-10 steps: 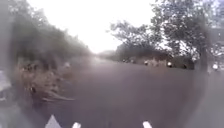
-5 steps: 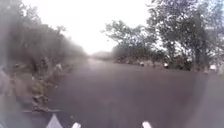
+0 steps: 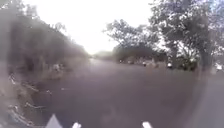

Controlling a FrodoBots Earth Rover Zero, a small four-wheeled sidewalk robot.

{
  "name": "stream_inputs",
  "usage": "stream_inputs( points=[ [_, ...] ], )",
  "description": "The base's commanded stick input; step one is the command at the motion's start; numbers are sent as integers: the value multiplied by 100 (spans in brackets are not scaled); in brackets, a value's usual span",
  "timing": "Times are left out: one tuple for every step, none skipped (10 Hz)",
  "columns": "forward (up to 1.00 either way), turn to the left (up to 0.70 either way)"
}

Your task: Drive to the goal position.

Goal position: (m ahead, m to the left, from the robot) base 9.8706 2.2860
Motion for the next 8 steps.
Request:
stream_inputs(
  points=[
    [70, 26],
    [70, 14],
    [70, 2],
    [70, 0],
    [70, 0],
    [70, 0],
    [70, 0],
    [70, 0]
  ],
)
